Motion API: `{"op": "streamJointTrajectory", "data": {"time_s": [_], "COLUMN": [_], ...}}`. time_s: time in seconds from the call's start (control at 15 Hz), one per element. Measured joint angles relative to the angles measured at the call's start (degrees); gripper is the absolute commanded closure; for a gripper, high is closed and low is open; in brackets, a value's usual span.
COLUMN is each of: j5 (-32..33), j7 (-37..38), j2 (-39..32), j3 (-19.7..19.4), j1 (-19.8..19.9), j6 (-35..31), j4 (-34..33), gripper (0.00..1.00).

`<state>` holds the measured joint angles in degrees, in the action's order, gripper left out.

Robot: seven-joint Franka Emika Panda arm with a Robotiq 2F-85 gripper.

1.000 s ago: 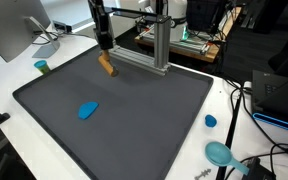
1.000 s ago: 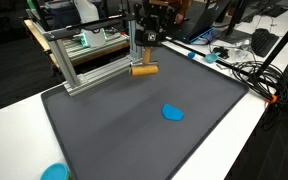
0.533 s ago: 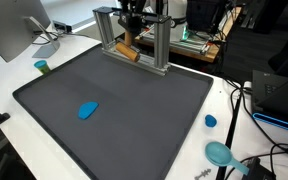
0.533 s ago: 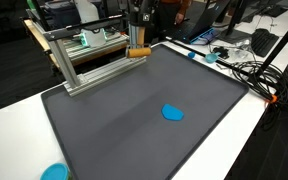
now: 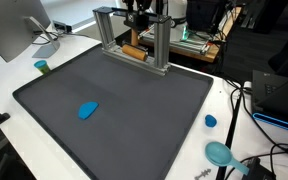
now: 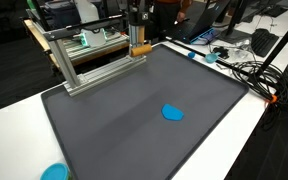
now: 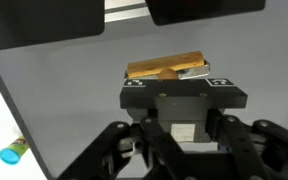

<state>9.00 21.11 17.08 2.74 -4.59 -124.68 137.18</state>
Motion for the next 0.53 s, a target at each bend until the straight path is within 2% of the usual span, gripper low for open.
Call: {"op": "streamJointTrajectory", "data": {"time_s": [0.2, 0.53], "j5": [-2.1, -2.0], "j7": [-5.9, -4.1], "j2": [2.6, 9.2], "j3": [-0.5, 0.3], "j1": [0.4, 2.9], "j6": [1.9, 5.0], "j4": [2.1, 6.7], "gripper": [0.78, 0.78]}}
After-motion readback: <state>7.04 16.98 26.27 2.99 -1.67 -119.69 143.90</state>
